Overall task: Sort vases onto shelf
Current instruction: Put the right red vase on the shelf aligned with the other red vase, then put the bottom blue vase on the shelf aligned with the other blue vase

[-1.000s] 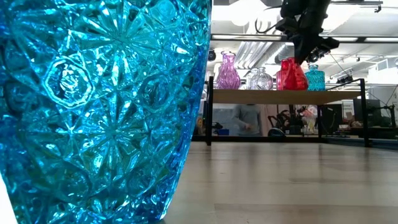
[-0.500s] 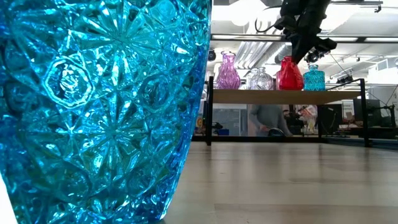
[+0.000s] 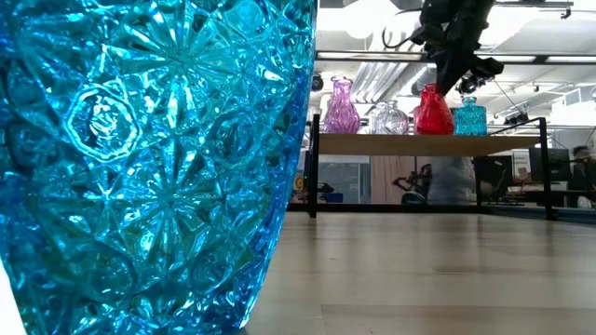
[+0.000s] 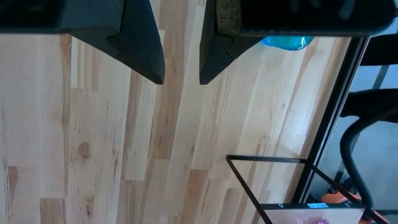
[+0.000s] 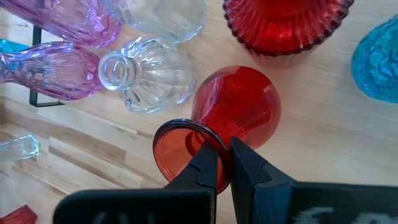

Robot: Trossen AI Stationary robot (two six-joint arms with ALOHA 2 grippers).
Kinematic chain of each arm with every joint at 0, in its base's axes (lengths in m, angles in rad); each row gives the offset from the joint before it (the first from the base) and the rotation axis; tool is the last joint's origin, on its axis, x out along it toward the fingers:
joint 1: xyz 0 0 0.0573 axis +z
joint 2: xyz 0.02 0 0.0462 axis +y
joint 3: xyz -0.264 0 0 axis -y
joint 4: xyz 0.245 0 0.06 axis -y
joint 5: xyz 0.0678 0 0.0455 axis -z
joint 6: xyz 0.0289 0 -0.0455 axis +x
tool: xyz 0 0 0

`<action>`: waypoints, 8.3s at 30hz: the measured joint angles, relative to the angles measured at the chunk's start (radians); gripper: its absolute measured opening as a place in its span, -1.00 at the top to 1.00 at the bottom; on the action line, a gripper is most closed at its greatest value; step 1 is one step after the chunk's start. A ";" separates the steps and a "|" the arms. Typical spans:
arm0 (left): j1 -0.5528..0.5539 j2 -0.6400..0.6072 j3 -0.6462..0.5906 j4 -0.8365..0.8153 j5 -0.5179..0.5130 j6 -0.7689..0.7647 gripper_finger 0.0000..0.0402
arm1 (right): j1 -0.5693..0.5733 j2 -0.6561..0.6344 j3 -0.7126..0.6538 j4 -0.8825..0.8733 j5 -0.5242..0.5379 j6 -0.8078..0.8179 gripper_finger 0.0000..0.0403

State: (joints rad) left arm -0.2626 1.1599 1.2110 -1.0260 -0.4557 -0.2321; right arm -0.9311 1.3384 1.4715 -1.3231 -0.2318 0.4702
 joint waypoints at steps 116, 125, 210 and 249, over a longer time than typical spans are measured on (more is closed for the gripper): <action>0.000 0.000 0.000 0.000 0.000 0.000 0.55 | -0.012 -0.007 -0.001 0.032 0.149 -0.002 0.74; 0.000 0.000 0.000 0.000 0.000 0.000 0.55 | -0.012 -0.007 -0.001 0.055 0.134 -0.008 0.74; 0.000 0.000 0.000 0.000 0.000 0.000 0.55 | 1.272 0.474 -0.001 0.784 0.222 0.019 0.74; 0.000 0.000 0.000 0.000 0.000 0.000 0.55 | 1.382 0.583 -0.001 1.127 0.122 0.048 0.73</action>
State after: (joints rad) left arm -0.2626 1.1595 1.2110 -1.0256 -0.4553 -0.2321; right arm 0.4504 1.9209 1.4708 -0.1963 -0.1097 0.5181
